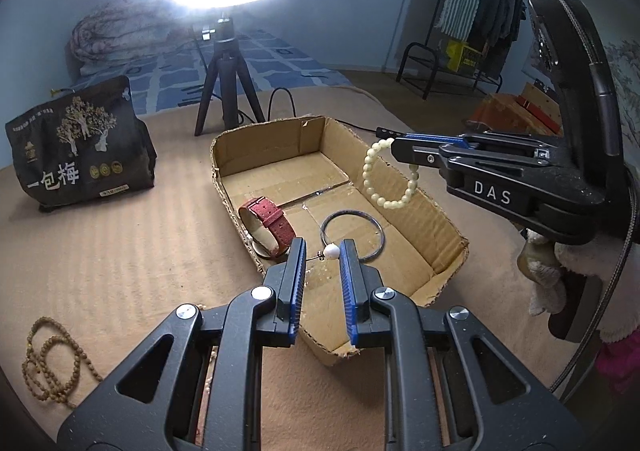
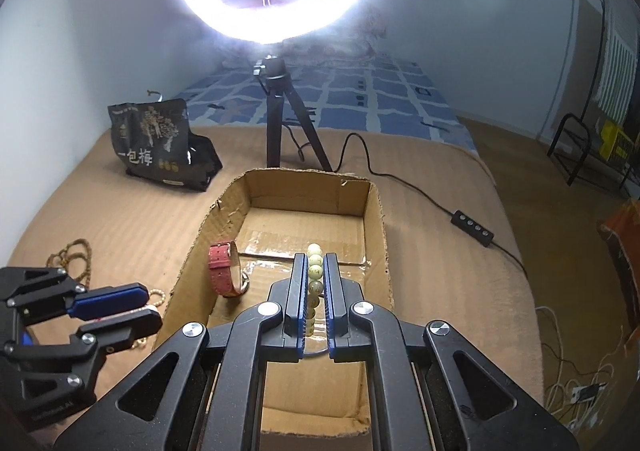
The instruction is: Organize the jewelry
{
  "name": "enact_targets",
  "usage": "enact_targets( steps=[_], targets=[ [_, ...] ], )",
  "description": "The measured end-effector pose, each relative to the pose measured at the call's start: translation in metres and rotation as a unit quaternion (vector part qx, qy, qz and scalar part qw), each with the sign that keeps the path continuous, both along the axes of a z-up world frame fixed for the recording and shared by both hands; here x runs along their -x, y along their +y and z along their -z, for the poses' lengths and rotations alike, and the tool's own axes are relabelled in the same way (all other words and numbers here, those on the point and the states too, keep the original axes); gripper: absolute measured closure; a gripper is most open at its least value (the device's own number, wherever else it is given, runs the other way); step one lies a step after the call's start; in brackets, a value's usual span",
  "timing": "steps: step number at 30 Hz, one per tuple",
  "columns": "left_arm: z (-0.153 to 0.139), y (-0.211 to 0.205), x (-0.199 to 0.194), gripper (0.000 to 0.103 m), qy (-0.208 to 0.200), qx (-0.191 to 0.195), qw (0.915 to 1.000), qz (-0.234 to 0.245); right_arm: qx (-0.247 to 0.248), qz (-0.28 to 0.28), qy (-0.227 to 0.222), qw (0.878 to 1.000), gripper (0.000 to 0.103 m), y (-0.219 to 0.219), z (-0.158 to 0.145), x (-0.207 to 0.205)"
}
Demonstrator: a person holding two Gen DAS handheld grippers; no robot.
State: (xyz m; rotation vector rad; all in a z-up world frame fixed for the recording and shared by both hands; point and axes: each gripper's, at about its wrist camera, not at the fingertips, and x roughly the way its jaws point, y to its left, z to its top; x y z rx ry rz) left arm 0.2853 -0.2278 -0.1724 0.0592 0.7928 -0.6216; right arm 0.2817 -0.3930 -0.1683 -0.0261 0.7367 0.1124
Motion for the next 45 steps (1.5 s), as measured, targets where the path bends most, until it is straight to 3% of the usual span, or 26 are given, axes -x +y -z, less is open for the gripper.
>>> enact_targets(
  steps=[11, 12, 13, 14, 15, 16, 18, 23, 25, 34, 45],
  targets=[
    [0.007, -0.011, -0.005, 0.086, 0.005, -0.012, 0.9999, 0.001, -0.005, 0.008, 0.006, 1.000, 0.096, -0.002, 0.005, -0.006],
    [0.007, -0.011, -0.005, 0.082, 0.006, -0.014, 0.9999, 0.001, -0.002, 0.012, 0.004, 1.000, 0.089, -0.003, 0.004, -0.006],
    [0.007, -0.011, -0.005, 0.064, 0.007, -0.016, 0.9999, -0.001, -0.001, 0.015, 0.001, 1.000, 0.081, -0.003, 0.002, -0.005],
    [0.007, -0.011, -0.005, 0.046, 0.004, -0.016, 0.9999, -0.002, 0.000, 0.016, -0.001, 1.000, 0.065, -0.004, 0.002, -0.005],
    [0.006, -0.011, -0.004, 0.042, -0.001, -0.014, 0.9999, -0.004, 0.002, 0.021, -0.007, 1.000, 0.050, -0.004, -0.001, -0.003],
    [0.004, -0.010, -0.002, 0.041, -0.007, -0.015, 0.9999, -0.005, 0.004, 0.024, -0.012, 1.000, 0.042, -0.004, -0.002, -0.002],
    [0.004, -0.011, 0.000, 0.041, -0.011, -0.022, 0.9997, -0.004, 0.010, 0.030, -0.018, 0.999, 0.036, -0.004, -0.005, 0.000],
    [0.006, -0.010, 0.003, 0.040, -0.010, -0.027, 0.9996, -0.003, 0.016, 0.039, -0.018, 0.999, 0.033, -0.006, -0.006, 0.003],
    [0.005, -0.008, 0.004, 0.040, -0.007, -0.028, 0.9996, -0.004, 0.021, 0.046, -0.019, 0.999, 0.026, -0.006, -0.007, 0.006],
    [-0.005, 0.005, 0.017, 0.036, -0.013, -0.030, 0.9994, -0.014, 0.019, 0.055, -0.015, 0.998, 0.024, -0.006, -0.012, 0.016],
    [-0.019, 0.052, 0.032, 0.035, -0.010, -0.031, 0.9985, -0.044, 0.004, 0.046, -0.010, 0.999, 0.023, 0.006, -0.021, 0.046]
  ],
)
